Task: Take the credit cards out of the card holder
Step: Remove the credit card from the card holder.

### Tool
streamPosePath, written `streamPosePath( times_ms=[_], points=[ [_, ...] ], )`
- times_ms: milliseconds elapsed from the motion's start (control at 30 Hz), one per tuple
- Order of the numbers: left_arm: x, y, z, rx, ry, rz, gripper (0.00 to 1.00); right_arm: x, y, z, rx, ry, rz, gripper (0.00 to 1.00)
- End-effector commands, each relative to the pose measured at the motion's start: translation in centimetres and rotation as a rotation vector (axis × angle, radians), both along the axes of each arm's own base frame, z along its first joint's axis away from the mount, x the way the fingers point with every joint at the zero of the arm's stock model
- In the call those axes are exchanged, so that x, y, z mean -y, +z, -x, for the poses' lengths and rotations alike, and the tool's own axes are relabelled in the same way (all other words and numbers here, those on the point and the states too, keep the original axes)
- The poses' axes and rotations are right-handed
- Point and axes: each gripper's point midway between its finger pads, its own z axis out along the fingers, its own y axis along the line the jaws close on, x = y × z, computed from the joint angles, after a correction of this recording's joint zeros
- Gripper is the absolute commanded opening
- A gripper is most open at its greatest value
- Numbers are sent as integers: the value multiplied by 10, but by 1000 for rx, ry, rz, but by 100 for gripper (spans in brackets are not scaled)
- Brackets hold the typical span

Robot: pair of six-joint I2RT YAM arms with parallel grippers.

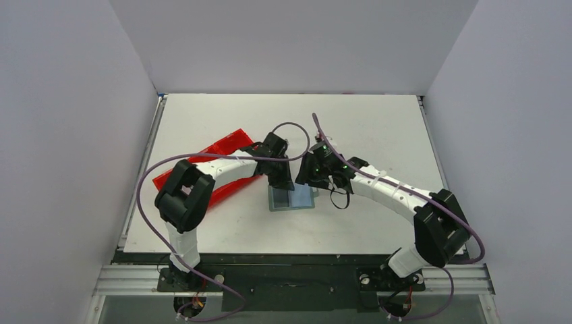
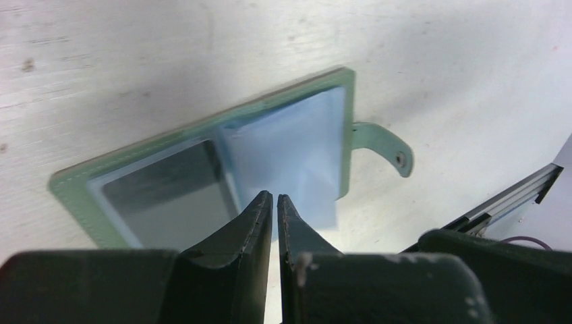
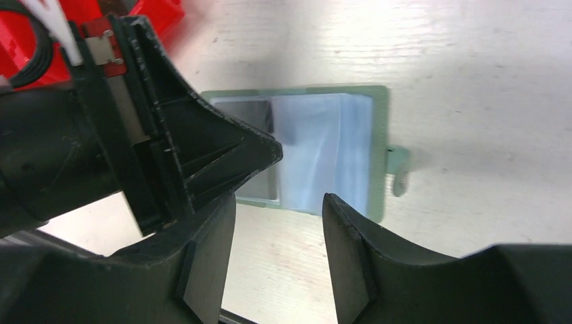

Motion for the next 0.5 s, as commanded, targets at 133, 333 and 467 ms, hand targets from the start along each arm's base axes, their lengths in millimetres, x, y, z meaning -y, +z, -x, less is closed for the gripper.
streamPosePath(
  times_ms=[133, 333, 467],
  points=[
    [38, 6, -4, 21, -60, 53, 6, 41, 5, -7, 54, -105, 51, 47],
    [36, 18, -11, 49, -52, 55, 7, 39, 7, -7, 52, -96, 58, 47],
    [17, 42, -24, 102, -13, 57, 9, 33, 8, -8, 50, -77, 68, 48]
  ],
)
